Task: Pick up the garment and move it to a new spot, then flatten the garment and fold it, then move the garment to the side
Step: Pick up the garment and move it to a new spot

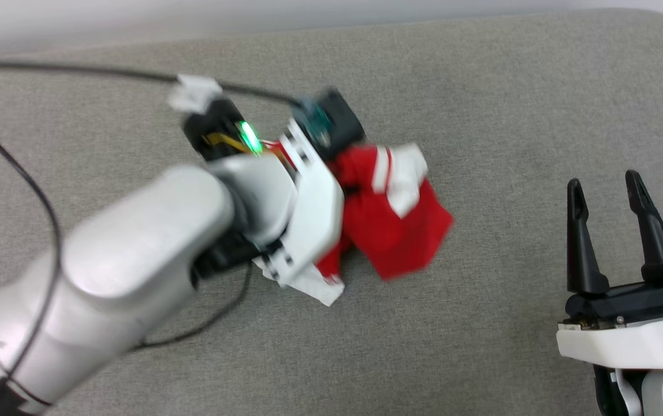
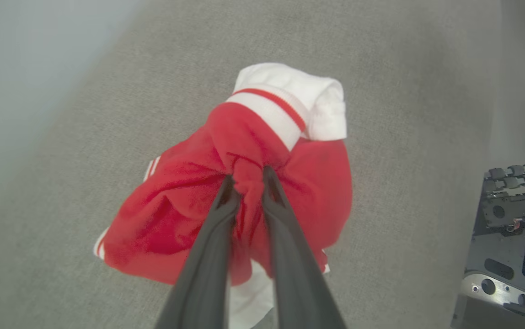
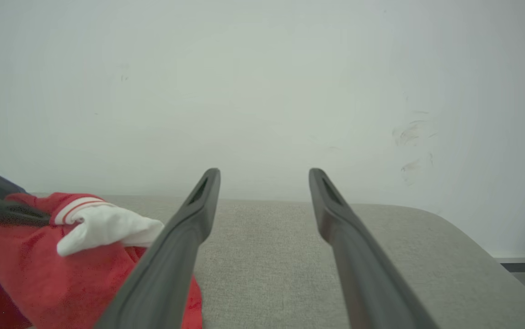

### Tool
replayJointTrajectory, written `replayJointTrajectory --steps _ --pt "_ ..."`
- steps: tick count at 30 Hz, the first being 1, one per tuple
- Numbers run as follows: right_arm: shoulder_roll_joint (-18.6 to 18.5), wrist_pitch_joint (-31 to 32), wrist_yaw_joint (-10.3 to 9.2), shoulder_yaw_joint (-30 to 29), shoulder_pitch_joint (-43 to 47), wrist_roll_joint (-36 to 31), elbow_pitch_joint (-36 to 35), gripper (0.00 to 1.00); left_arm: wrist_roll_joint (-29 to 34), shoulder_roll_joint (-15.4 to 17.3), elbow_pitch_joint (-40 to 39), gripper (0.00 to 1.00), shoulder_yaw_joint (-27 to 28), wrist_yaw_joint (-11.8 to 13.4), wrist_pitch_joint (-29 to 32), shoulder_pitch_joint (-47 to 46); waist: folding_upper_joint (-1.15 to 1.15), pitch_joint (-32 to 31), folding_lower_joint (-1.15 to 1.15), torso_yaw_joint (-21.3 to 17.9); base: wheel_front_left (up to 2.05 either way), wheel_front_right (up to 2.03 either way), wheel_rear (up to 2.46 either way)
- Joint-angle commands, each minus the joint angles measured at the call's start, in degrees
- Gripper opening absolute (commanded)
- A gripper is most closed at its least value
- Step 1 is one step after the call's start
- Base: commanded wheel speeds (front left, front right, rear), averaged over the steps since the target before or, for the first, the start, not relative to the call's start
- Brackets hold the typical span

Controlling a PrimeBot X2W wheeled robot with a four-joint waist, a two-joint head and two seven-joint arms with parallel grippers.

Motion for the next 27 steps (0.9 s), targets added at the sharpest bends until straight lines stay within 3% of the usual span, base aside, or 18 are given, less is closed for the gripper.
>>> replayJointTrajectory --steps 1,7,16,17,19,20,21,23,27 --pt "0.0 -0.1 -0.04 -0.2 -1.1 0.4 0.1 1.00 -0.7 -1.6 0.9 0.00 -3.3 0.1 -1.6 2.3 0.00 0.7 0.01 -0.5 0.00 0.00 0.00" --pt "0.1 -0.1 -0.04 -0.6 -1.1 0.1 0.6 1.00 -2.4 -6.6 4.8 0.00 -10.5 0.1 -5.2 9.9 0.00 1.4 0.01 -0.7 0.00 0.00 0.00" --pt "0.1 -0.1 -0.04 -1.1 -0.7 -0.6 1.4 1.00 -0.2 -10.8 7.3 0.00 -11.4 0.0 -7.2 16.6 0.00 0.8 0.01 0.5 0.00 0.00 0.00" --pt "0.1 -0.1 -0.04 -1.0 -0.5 -0.7 1.6 1.00 0.3 -11.1 7.6 1.00 -11.4 0.0 -9.2 16.0 0.00 0.4 0.01 0.8 0.00 0.00 0.00" --pt "0.0 -0.1 -0.04 -0.8 0.5 -1.1 2.0 1.00 1.1 -12.3 7.8 1.00 -11.1 0.0 -16.8 14.0 0.00 -1.2 0.01 1.6 0.00 0.00 0.00" --pt "0.0 -0.1 -0.04 -0.8 0.5 -1.1 2.0 1.00 1.1 -12.3 7.8 1.00 -11.1 0.0 -16.8 14.0 0.00 -1.2 0.01 1.6 0.00 0.00 0.00" --pt "0.1 -0.1 -0.04 -0.7 1.0 -1.4 2.2 1.00 1.4 -12.6 8.3 1.00 -9.3 0.0 -22.9 13.6 0.00 -2.4 0.01 2.2 0.00 0.00 0.00" --pt "0.0 -0.1 -0.04 -0.7 1.2 -1.6 2.4 1.00 2.0 -12.5 8.8 1.00 -8.3 0.0 -25.7 13.5 0.00 -3.2 0.01 2.5 0.00 0.00 0.00" --pt "0.0 -0.1 -0.04 -0.7 2.7 -1.9 3.0 1.00 5.4 -12.8 10.1 1.00 -4.4 3.5 -35.8 13.3 0.00 -5.5 0.01 3.7 0.00 0.00 0.00"
